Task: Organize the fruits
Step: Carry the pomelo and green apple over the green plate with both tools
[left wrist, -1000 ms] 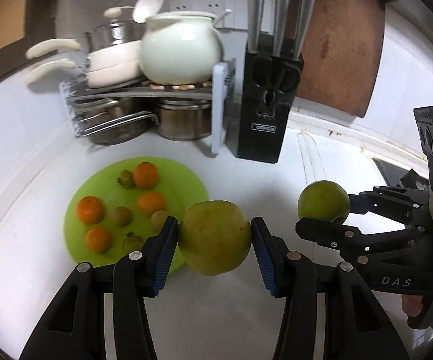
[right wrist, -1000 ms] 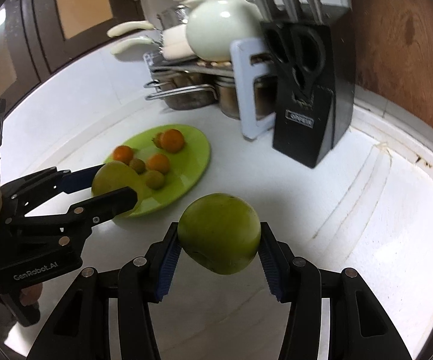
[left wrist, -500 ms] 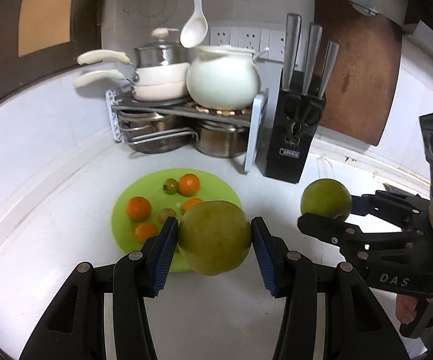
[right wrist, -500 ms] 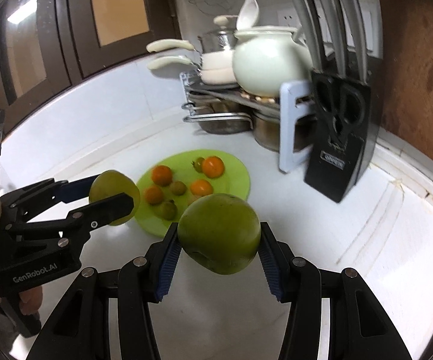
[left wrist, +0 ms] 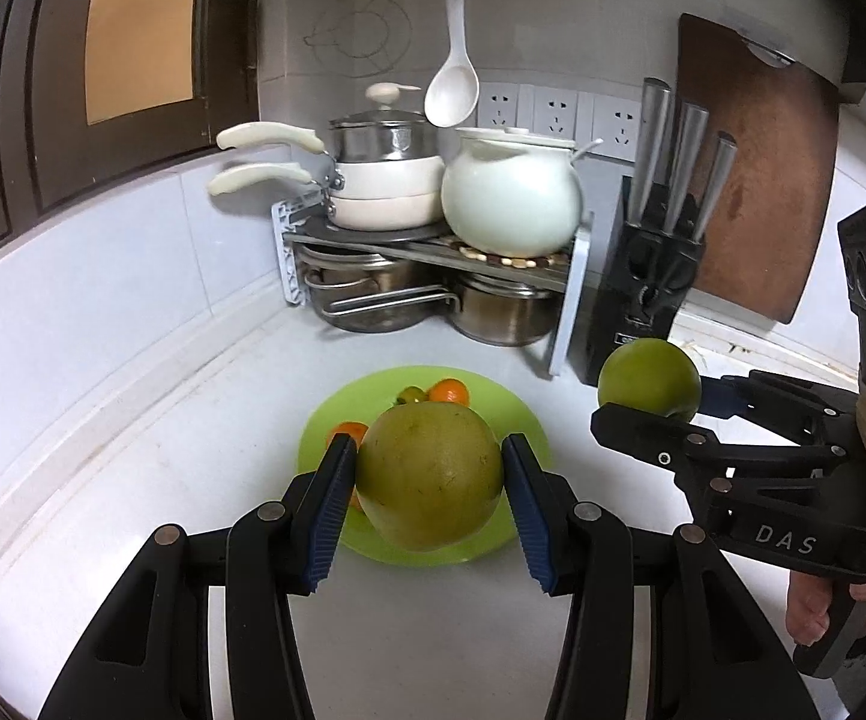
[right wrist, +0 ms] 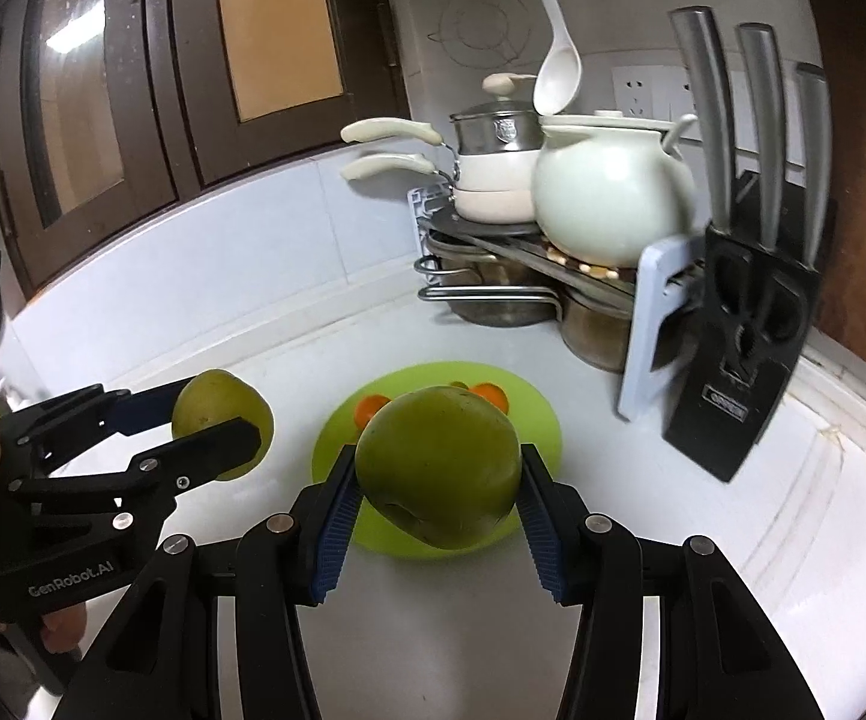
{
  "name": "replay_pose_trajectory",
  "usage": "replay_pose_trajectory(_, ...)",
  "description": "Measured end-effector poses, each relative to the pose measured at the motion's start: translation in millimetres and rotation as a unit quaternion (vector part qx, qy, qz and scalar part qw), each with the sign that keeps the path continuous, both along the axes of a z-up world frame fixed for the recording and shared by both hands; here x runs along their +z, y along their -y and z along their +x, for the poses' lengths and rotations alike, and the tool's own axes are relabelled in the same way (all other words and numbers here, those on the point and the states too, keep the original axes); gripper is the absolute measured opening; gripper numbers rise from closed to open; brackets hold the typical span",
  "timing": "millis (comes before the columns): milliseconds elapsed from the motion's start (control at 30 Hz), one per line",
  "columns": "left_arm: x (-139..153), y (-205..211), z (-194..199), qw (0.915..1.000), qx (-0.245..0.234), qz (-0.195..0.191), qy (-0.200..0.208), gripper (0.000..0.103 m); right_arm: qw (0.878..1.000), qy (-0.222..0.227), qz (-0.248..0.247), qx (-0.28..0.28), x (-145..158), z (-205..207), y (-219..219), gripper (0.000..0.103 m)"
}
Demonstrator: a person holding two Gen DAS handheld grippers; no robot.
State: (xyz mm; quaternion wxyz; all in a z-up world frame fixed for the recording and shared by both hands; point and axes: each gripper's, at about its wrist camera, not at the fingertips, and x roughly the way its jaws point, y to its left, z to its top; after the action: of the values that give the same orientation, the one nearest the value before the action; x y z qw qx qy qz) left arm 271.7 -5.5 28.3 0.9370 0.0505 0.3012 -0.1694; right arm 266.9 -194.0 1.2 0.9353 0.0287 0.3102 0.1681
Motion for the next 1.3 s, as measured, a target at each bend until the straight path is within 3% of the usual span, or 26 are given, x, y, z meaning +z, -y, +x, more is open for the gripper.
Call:
replay_pose_trajectory(633, -9.1, -8.2, 75.9, 0.9996, 0.015, 0.003, -0.023, 0.049, 0.999, -0.039, -0.023, 0.003, -14.4, 78.5, -16.2, 0.051)
replay_pose_trajectory(1300, -80.1, 14.4, 164.7, 0.9947, 0.001, 0.006, -0.103, 0.049, 0.992, -0.118, -0.030, -0.008, -78.5, 143.0, -9.8, 0.051)
